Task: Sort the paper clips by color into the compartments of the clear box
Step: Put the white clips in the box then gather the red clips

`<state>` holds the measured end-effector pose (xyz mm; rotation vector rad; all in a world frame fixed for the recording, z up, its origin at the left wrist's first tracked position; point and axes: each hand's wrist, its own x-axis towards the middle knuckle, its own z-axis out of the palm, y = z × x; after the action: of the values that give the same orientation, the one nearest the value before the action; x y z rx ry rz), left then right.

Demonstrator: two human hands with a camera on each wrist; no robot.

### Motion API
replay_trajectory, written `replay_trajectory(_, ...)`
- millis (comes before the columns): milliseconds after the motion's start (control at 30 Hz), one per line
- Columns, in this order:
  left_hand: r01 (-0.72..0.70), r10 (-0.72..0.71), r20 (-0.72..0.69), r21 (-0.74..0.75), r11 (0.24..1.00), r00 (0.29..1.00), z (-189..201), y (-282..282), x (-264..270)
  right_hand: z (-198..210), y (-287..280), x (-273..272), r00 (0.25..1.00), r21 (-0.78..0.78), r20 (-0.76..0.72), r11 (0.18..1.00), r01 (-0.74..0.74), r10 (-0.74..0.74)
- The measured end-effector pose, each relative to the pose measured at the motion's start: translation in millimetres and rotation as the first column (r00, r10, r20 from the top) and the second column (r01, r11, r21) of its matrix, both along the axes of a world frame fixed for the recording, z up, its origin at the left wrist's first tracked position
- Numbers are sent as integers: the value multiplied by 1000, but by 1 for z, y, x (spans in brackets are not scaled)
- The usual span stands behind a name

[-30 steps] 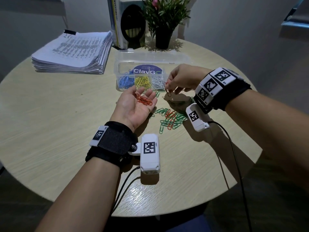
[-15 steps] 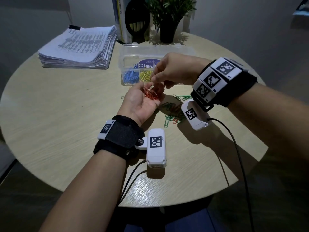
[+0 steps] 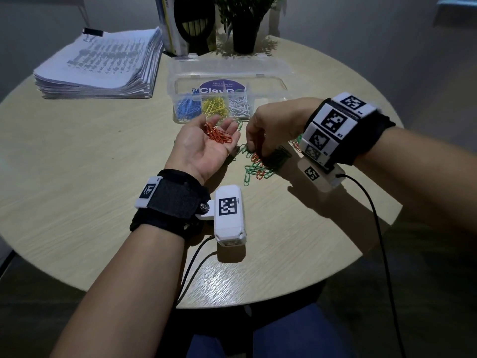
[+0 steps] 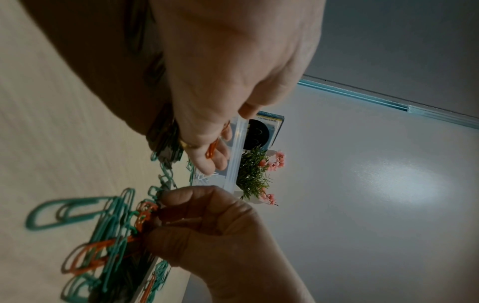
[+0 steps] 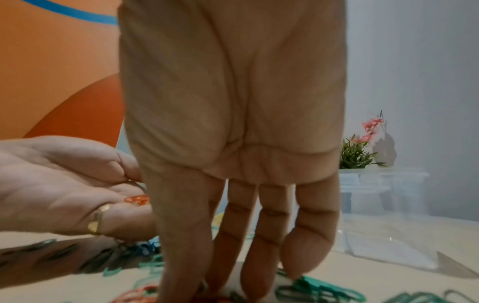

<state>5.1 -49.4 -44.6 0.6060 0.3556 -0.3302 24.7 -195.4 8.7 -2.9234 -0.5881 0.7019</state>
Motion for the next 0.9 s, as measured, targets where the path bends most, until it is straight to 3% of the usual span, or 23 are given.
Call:
replay_trajectory(333, -9, 9, -6, -19, 1000, 1000, 0, 0, 2, -6, -9, 7, 996, -36, 41, 996, -79, 80)
replay_trajectory(733, -14, 14, -2, -22, 1000, 1000, 0, 0, 2, -6, -10, 7, 993, 17, 115, 1000, 10, -12)
replay_trajectory(900, -18, 18, -7, -18, 1000, 1000, 0, 0, 2, -4, -8, 3, 999, -31, 50, 999, -17, 18)
